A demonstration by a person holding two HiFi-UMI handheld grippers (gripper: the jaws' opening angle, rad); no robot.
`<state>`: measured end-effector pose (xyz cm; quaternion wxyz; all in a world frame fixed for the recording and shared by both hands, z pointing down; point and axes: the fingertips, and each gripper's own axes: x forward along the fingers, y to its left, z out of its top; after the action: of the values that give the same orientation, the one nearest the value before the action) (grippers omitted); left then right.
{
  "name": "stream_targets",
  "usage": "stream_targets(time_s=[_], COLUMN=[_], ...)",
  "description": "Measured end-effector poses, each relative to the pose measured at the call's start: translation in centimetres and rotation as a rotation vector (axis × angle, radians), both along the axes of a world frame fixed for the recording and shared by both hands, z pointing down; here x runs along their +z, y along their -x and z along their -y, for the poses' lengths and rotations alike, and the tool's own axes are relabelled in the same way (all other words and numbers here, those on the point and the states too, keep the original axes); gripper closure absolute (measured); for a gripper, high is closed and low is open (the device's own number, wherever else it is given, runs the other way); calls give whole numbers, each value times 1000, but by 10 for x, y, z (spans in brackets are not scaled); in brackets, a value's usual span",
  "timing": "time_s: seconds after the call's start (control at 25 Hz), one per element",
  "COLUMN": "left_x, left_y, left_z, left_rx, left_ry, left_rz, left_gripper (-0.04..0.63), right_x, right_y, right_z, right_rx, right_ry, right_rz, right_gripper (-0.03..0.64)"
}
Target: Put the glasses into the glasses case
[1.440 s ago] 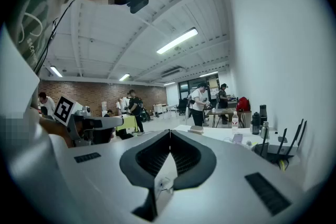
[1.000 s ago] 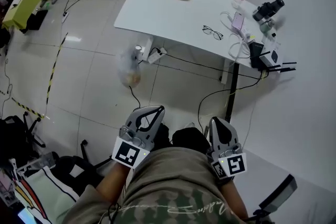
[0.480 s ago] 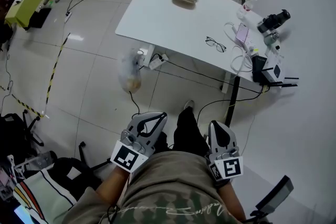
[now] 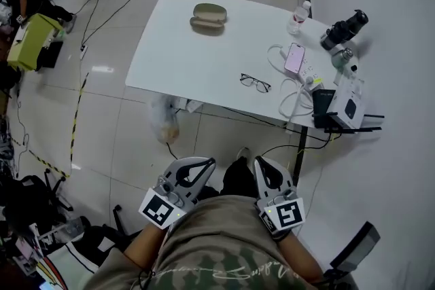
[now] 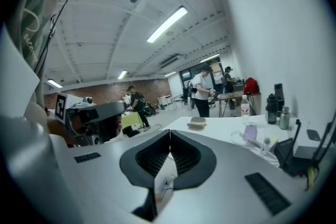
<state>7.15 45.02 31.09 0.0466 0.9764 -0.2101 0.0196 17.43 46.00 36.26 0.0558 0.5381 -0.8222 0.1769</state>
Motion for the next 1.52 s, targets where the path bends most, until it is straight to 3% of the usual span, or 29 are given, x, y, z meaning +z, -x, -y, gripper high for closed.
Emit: stream_targets(time_s=[0.12, 0.28, 0.48, 0.72, 0.88, 1.0, 1.12, 1.36, 1.52], left_x=[1, -1, 5, 7, 14, 13, 13, -3, 8], left_y=[-30, -62, -82, -84, -85, -81, -72, -52, -54], left_z=[31, 61, 86, 107, 123, 142, 163, 210, 224], left_rx=[-52, -107, -164, -192, -160, -134, -123, -79, -4], left_ry=[44, 103, 92, 134, 137, 143, 141, 127, 131], left_rz=[-28, -124, -81, -133, -105, -125, -138, -177, -123], left_gripper=[595, 595, 595, 595, 595, 595, 595, 595, 595], right_x=[-5, -15, -1, 6, 1, 4, 6, -3, 1], right_y=[-19, -64, -103, -104, -107, -105, -84, -55, -55], right_z=[28, 67, 90, 103, 115, 130, 148, 192, 214], right_rx=[-61, -53, -26, -44, -8, 33, 4, -4, 50], right_ry=[8, -76, -61, -45, -65, -47, -41, -62, -62], right_rz=[-24, -12, 26, 10, -3, 19, 44, -16, -57], right_gripper=[606, 606, 606, 606, 605, 604, 605, 604, 604])
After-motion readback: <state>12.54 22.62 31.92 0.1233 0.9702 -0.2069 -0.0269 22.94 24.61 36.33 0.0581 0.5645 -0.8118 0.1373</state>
